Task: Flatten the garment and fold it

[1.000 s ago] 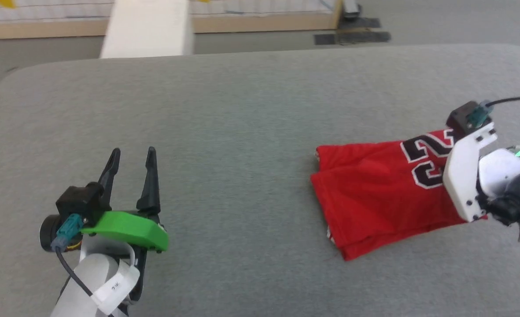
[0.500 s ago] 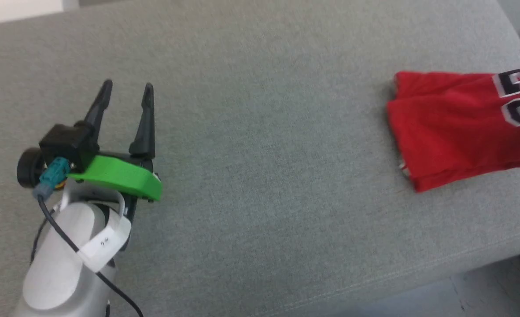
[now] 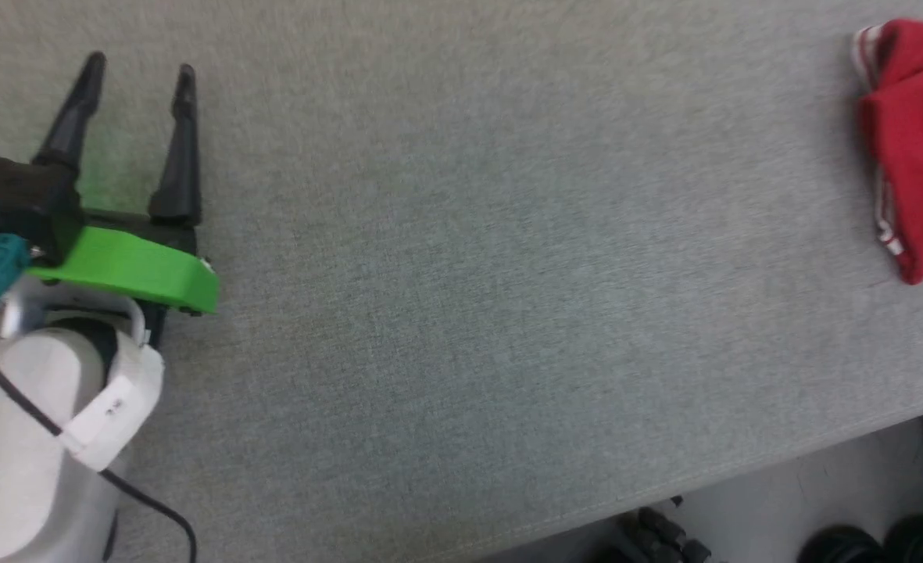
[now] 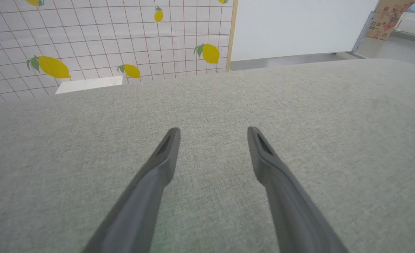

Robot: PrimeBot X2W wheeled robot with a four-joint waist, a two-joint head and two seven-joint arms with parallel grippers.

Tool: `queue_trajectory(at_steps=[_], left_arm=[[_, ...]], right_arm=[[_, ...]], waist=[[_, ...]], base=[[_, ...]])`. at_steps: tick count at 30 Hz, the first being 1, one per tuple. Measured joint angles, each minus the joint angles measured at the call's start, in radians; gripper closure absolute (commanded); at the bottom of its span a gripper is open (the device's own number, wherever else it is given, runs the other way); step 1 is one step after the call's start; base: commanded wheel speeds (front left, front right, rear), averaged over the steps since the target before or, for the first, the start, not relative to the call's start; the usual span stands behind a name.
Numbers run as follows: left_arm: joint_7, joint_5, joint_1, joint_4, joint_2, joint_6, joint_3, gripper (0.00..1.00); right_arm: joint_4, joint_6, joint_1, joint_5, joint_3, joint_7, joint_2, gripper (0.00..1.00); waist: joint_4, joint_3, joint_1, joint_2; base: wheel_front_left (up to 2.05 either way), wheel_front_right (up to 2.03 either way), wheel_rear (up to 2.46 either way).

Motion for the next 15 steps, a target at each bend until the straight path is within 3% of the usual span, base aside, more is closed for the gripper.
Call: queue_trajectory(at_steps=[3,4,5,15], left_arm=[[0.023,0.001,0.003,-0.036,0.020,0.008,0.009,0.00],[0.030,0.002,0.003,-0.049,0.026,0.009,0.013,0.00],[0.035,0.003,0.004,-0.059,0.030,0.012,0.015,0.00],[0.049,0.017,0.034,-0.077,0.053,0.025,0.028,0.00]], right_arm=[[0.035,0.000,-0.018,-0.066,-0.040,-0.041,0.016,1.00],[0.050,0.000,-0.026,-0.088,-0.057,-0.049,0.023,0.77],[0.061,0.000,-0.032,-0.101,-0.070,-0.050,0.028,0.00],[0.107,0.000,-0.079,-0.194,-0.150,-0.156,0.067,0.00]], waist=[[0.000,0.043,0.0000,0.0000],[0.000,0.055,-0.0001,0.0000],[-0.001,0.064,-0.0001,0.0000],[-0.038,0.061,-0.0001,0.0000]], base=[[0.00,0.00,0.00],[0.00,0.00,0.00],[0.00,0.00,0.00],[0.00,0.00,0.00]])
